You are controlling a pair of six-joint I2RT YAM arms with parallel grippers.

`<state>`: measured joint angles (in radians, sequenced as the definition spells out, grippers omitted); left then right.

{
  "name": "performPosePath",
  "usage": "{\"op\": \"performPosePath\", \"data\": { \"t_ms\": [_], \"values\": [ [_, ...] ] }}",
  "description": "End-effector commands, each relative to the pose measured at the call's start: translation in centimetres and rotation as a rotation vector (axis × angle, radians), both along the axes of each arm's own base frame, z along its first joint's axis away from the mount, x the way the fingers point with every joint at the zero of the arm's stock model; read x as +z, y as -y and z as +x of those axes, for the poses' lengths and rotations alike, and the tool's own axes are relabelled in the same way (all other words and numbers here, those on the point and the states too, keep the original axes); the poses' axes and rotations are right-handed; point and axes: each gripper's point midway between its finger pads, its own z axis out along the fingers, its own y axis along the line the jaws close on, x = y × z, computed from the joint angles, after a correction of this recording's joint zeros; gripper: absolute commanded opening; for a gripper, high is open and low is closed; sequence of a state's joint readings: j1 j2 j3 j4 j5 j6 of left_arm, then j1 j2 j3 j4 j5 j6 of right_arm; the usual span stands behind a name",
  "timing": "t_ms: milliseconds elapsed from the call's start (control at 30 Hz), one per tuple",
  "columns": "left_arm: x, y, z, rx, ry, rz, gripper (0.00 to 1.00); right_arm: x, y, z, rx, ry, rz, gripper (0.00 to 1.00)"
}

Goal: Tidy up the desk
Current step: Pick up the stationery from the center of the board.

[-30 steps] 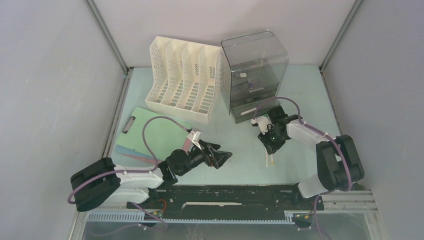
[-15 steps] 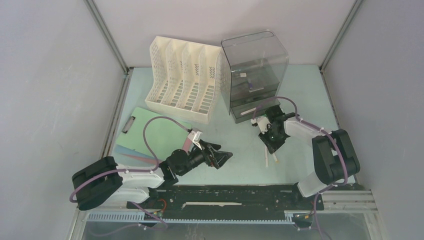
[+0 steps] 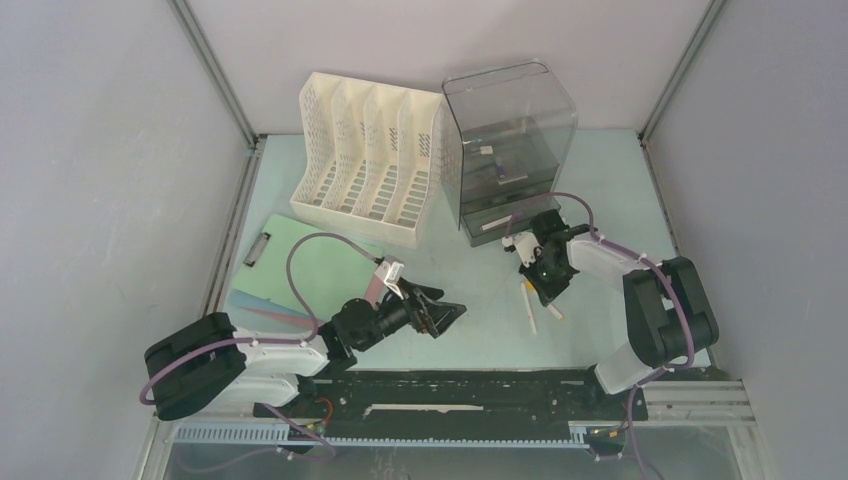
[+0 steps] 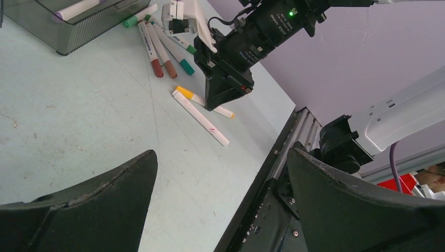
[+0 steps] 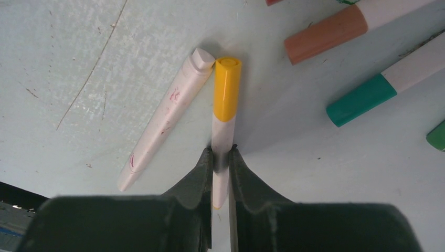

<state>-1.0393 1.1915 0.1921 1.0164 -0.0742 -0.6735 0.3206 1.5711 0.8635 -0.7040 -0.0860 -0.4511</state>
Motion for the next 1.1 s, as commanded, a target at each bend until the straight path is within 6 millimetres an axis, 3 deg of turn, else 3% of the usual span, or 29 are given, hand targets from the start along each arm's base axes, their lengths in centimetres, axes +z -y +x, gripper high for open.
{"op": "performPosePath", "data": {
  "t_ms": [0, 133, 433, 700, 900, 1067],
  "values": [
    [0.8, -0.2, 0.0, 0.001, 0.016, -0.035, 1.00, 0.5, -0.4, 0.4, -0.003, 0.008, 0.017, 0.06],
    [0.8, -0.2, 0.0, 0.001, 0.017, -0.035, 1.00, 1.5, -0.8, 0.6, 0.008, 0.024, 0.057, 0.00],
    [0.6, -0.4, 0.0, 0.005, 0.019, -0.032, 1.00, 5.4, -2.0, 0.7, 0.072, 0.039, 0.219, 0.00],
    [0.5, -0.7, 0.2, 0.020, 0.029, -0.027, 1.00, 10.0, -3.1, 2.0, 0.140, 0.241, 0.314, 0.00],
    [0.6, -0.6, 0.1, 0.013, 0.036, -0.032, 1.00, 13.8, -2.7, 3.9, 0.259, 0.482, 0.221, 0.00],
    [0.5, -0.7, 0.1, 0.015, 0.037, -0.037, 1.00, 16.3, -2.8, 5.2, 0.482, 0.648, 0.095, 0.00]
  ]
}}
